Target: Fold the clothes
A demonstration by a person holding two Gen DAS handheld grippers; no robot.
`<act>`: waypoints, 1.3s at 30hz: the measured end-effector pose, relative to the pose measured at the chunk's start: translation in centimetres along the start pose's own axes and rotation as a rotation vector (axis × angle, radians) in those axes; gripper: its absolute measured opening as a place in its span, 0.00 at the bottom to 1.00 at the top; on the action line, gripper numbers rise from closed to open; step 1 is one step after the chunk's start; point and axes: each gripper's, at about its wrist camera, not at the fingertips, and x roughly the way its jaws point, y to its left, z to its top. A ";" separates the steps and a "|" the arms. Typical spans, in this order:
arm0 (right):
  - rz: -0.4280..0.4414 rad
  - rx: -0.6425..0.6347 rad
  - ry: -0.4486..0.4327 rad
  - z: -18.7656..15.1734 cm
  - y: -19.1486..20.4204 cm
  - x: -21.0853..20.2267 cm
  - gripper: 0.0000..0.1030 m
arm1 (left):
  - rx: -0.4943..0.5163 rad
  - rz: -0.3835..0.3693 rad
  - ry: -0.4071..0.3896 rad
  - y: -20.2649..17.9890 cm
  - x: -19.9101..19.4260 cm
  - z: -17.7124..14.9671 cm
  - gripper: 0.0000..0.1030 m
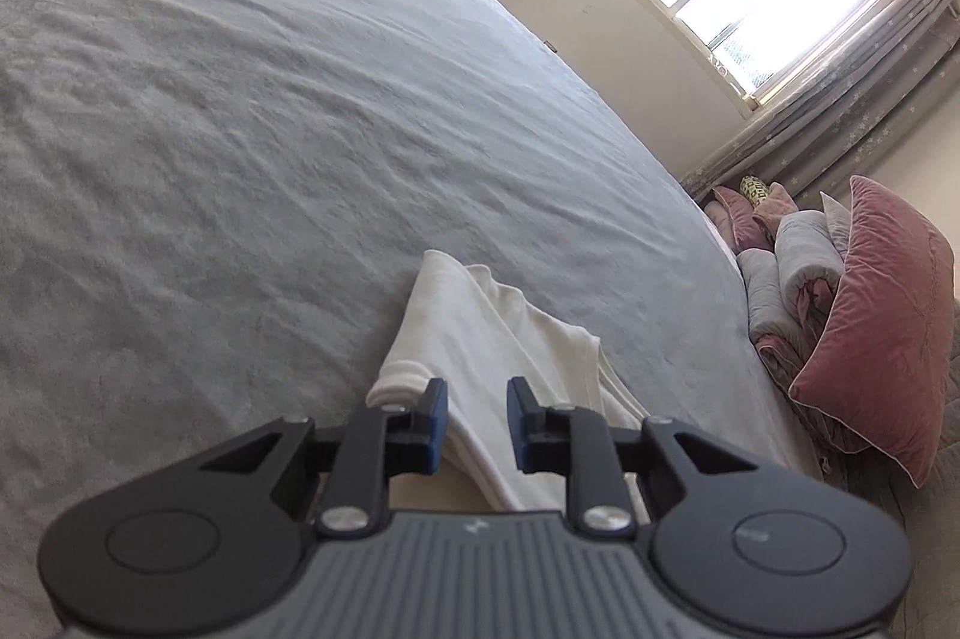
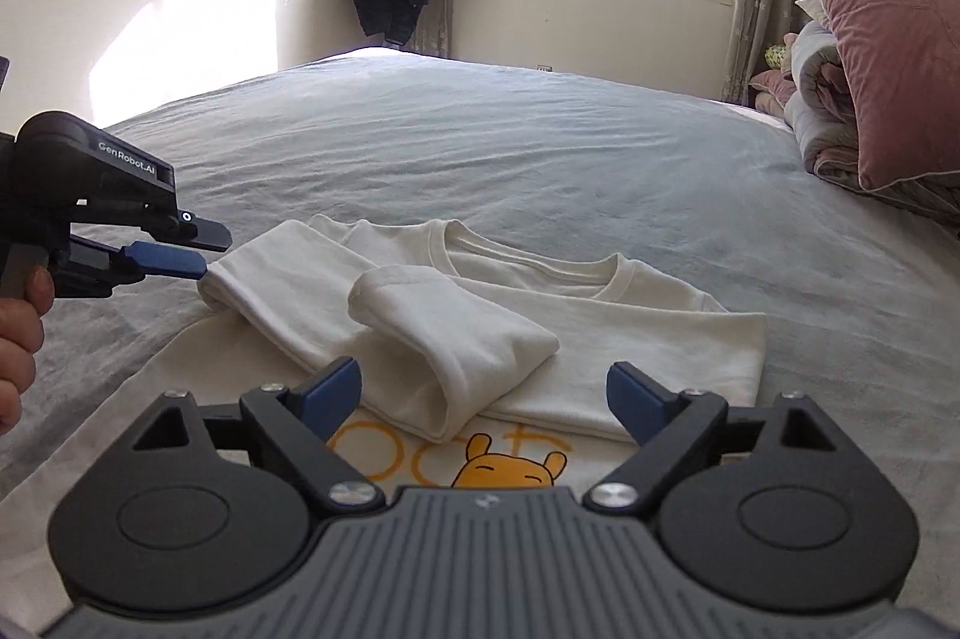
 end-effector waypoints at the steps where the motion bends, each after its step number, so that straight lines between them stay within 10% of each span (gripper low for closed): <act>1: 0.000 -0.029 0.006 0.4 0.6 0.9 0.86 | 0.004 -0.006 -0.006 0.0 0.0 0.0 0.19; 8: -0.069 -0.193 0.041 1.1 2.0 5.4 0.75 | 0.052 -0.053 0.020 -0.6 1.3 -0.6 0.19; 15: -0.086 -0.097 -0.019 2.8 -0.9 5.8 0.12 | 0.069 -0.036 0.093 -0.8 3.3 -2.3 0.19; 27: 0.017 0.382 -0.282 3.0 -9.6 1.1 0.07 | 0.138 -0.107 0.083 -1.9 3.3 -3.9 0.19; 35: -0.019 0.542 -0.107 -3.0 -11.6 1.6 0.07 | 0.186 -0.064 0.185 -2.5 4.1 -4.2 0.21; 39: 0.024 0.604 -0.035 -4.7 -11.9 0.7 0.24 | 0.176 -0.069 0.163 -2.6 2.4 -2.6 0.26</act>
